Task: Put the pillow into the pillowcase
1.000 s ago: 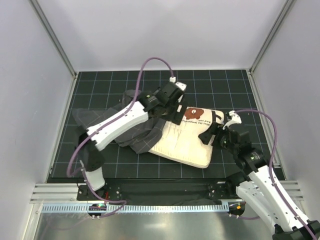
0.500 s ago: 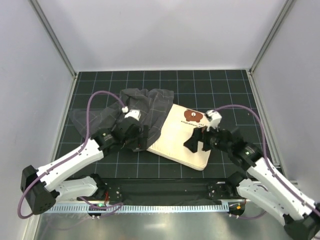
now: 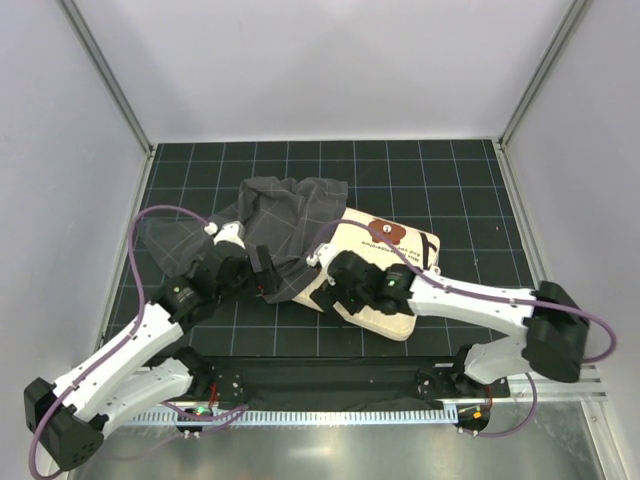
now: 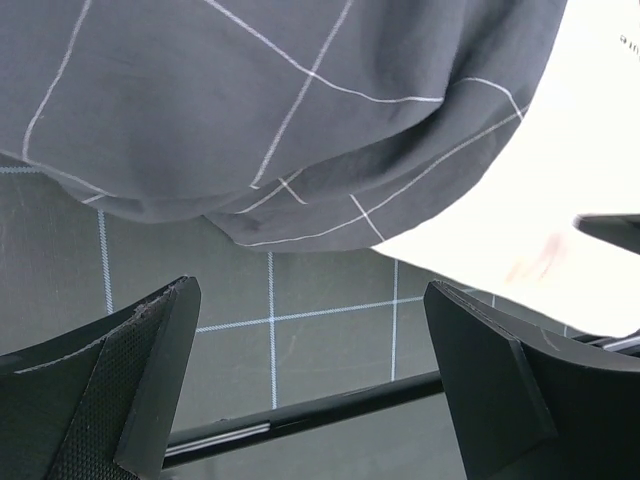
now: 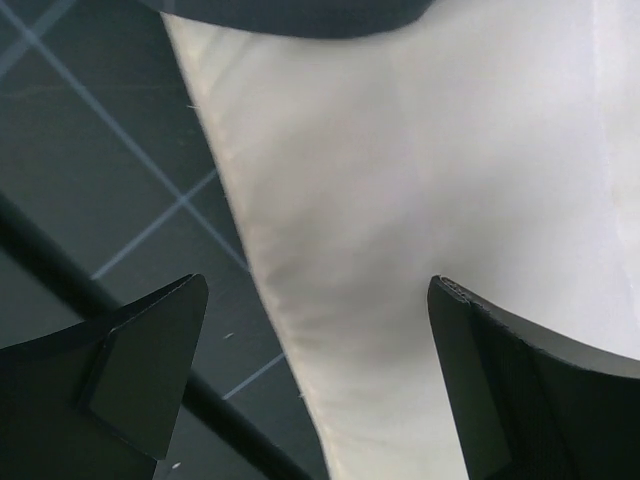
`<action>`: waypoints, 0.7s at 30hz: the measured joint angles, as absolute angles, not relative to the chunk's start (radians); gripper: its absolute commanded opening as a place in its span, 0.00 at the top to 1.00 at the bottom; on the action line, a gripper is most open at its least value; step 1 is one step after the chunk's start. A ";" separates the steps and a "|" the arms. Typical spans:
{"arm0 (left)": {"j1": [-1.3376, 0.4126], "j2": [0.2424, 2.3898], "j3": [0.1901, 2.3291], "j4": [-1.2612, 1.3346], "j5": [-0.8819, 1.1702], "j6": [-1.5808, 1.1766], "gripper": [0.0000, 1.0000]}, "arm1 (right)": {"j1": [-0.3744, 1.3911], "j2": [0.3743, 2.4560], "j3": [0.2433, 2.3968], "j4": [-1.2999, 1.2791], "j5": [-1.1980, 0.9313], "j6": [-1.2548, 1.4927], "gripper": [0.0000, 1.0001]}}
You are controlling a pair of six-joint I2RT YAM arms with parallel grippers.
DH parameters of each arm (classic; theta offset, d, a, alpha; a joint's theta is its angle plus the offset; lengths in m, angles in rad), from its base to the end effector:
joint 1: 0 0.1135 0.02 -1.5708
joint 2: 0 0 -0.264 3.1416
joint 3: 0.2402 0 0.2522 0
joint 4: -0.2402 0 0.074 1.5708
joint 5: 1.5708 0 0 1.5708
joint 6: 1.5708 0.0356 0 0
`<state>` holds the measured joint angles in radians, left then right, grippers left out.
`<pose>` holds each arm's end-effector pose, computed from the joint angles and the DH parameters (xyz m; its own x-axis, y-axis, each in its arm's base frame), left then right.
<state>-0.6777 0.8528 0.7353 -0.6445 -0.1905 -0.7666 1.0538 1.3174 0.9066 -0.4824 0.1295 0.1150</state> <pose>0.1409 -0.1048 0.2680 -0.7404 -0.2784 -0.6118 -0.0065 0.9131 -0.4077 0.1379 0.2332 0.2411 -0.4769 -0.6085 -0.6343 -0.7724 0.6345 -0.0280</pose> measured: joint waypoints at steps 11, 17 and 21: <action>-0.595 0.795 0.677 -0.617 -0.158 -0.782 0.00 | 1.079 1.582 0.945 -0.446 0.389 0.071 0.81; -0.593 0.810 0.618 -0.581 -0.137 -0.786 0.02 | 1.078 1.583 1.001 -0.474 0.433 0.103 0.95; -0.593 0.810 0.596 -0.572 -0.130 -0.784 0.02 | 1.050 1.539 1.056 -0.507 0.350 0.132 0.96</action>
<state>-0.5930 0.8097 0.5961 -0.5716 -0.1303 -0.7841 1.0504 1.5387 1.0557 -0.5068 0.3504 0.1322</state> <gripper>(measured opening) 0.978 0.182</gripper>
